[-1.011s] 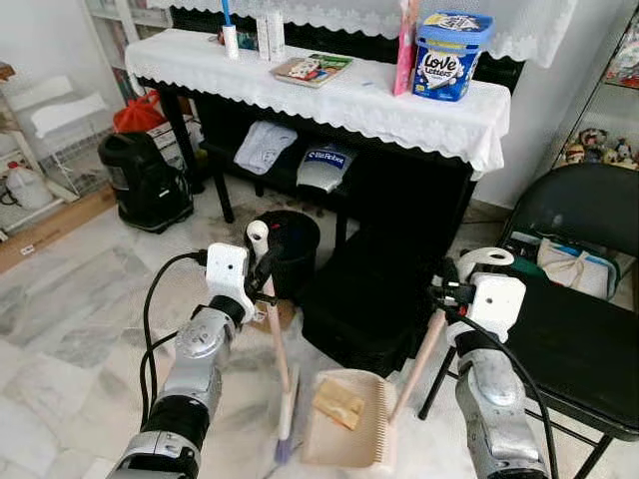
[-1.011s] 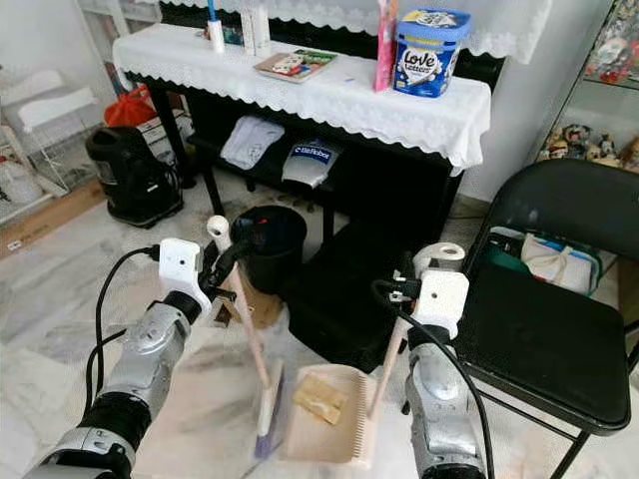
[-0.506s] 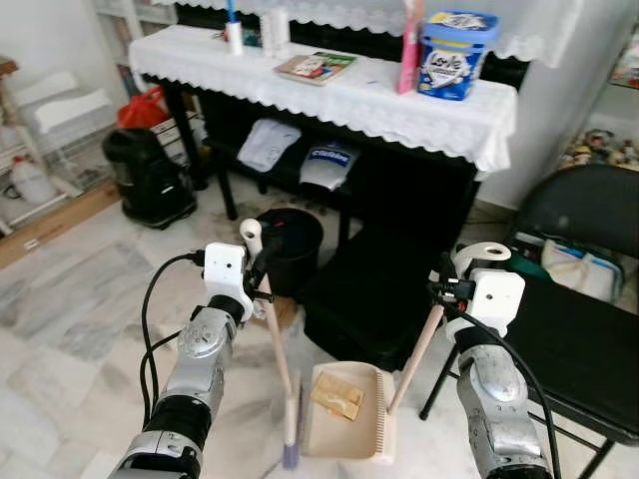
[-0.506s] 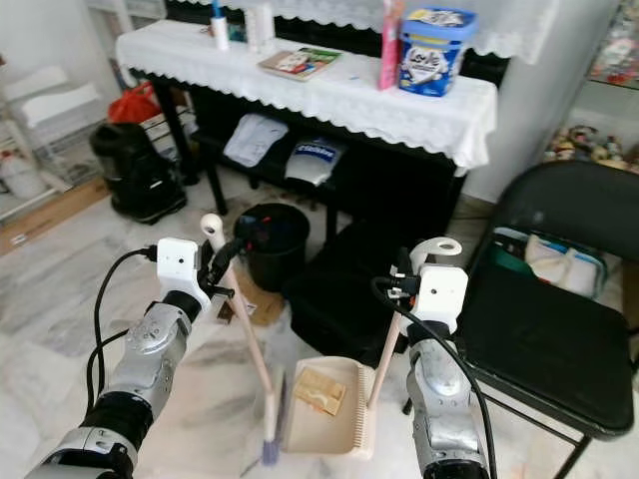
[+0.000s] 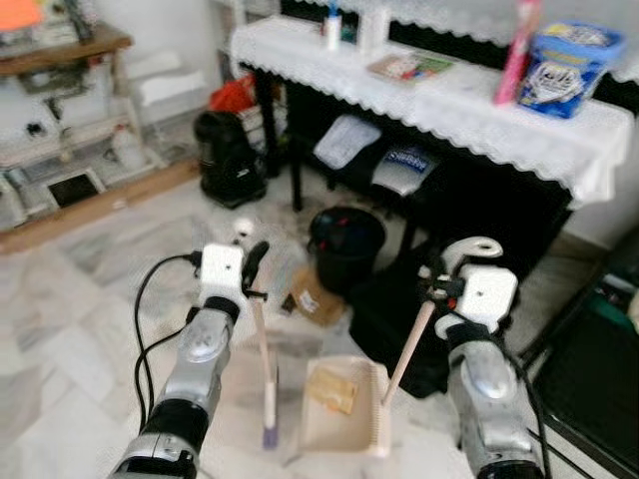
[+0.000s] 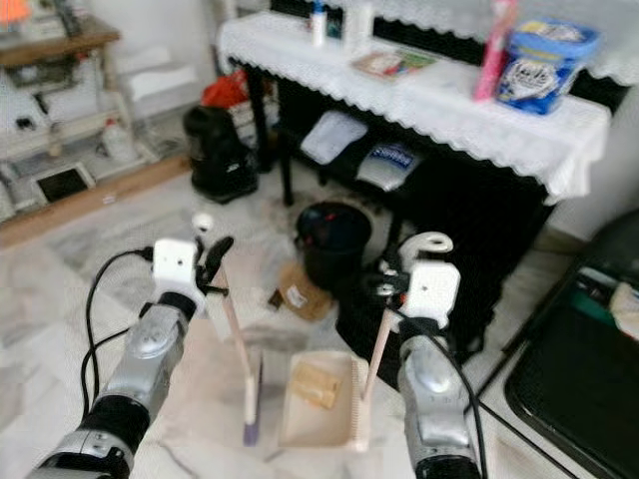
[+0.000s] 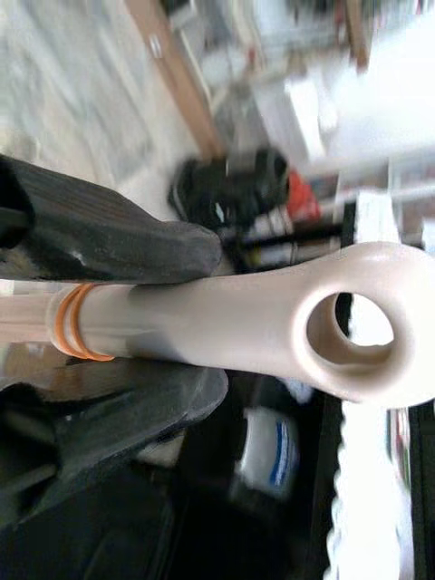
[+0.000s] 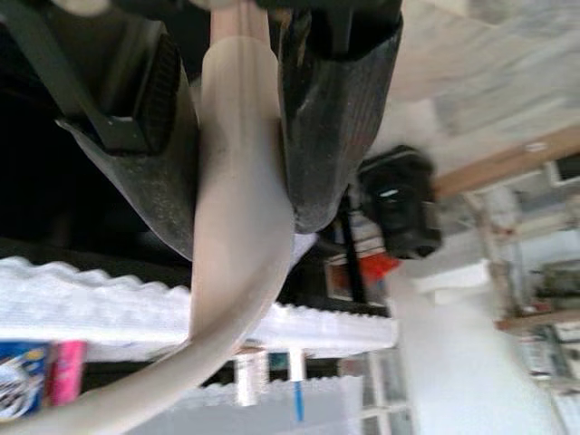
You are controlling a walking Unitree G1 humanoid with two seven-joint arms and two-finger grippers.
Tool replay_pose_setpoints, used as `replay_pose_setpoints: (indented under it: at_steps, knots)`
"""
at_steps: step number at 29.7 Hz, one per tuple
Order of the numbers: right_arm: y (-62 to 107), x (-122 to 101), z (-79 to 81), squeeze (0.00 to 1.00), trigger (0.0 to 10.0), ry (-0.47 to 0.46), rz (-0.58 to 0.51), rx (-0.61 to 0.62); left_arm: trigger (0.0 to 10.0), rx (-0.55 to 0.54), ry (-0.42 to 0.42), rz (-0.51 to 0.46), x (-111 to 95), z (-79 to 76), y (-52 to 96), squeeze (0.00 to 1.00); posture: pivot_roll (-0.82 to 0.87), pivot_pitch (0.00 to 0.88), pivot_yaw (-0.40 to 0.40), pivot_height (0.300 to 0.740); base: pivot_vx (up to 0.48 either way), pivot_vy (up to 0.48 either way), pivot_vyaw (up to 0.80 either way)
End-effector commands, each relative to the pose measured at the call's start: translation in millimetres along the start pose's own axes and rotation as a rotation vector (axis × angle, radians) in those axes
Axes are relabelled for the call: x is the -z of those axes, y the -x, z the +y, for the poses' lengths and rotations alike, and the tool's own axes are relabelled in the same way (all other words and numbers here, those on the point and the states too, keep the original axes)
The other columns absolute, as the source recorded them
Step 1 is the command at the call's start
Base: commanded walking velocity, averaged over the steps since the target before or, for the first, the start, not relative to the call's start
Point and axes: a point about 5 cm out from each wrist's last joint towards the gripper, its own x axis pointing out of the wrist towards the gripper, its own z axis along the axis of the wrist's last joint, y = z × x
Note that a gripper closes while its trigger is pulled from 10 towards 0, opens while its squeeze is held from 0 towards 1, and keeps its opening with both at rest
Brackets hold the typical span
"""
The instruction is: Sweep floor
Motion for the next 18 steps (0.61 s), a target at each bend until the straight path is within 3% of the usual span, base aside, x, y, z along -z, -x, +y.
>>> replay_pose_setpoints:
  at_steps: [1, 10, 18]
  knots:
    - [-5.1, -7.1, -2.4, 0.0, 10.0, -0.018, -0.044, 0.017, 10.0, 0.004, -0.031, -0.057, -11.9, -0.7, -4.5, 0.0, -0.1, 0.0, 0.063, 0.74, 0.0, 0.0, 0.8]
    - [-9.0, -8.3, 0.0, 0.0, 10.0, -0.03, -0.062, 0.024, 10.0, -0.02, -0.037, -0.063, -14.5, 0.6, -8.4, 0.0, -0.11, 0.0, 0.079, 0.74, 0.0, 0.0, 0.8]
    - [-6.0, -9.1, -2.8, 0.0, 10.0, -0.037, -0.075, 0.032, 10.0, -0.032, -0.024, -0.055, -7.4, -4.8, -0.8, 0.0, -0.12, 0.0, 0.066, 0.74, 0.0, 0.0, 0.8]
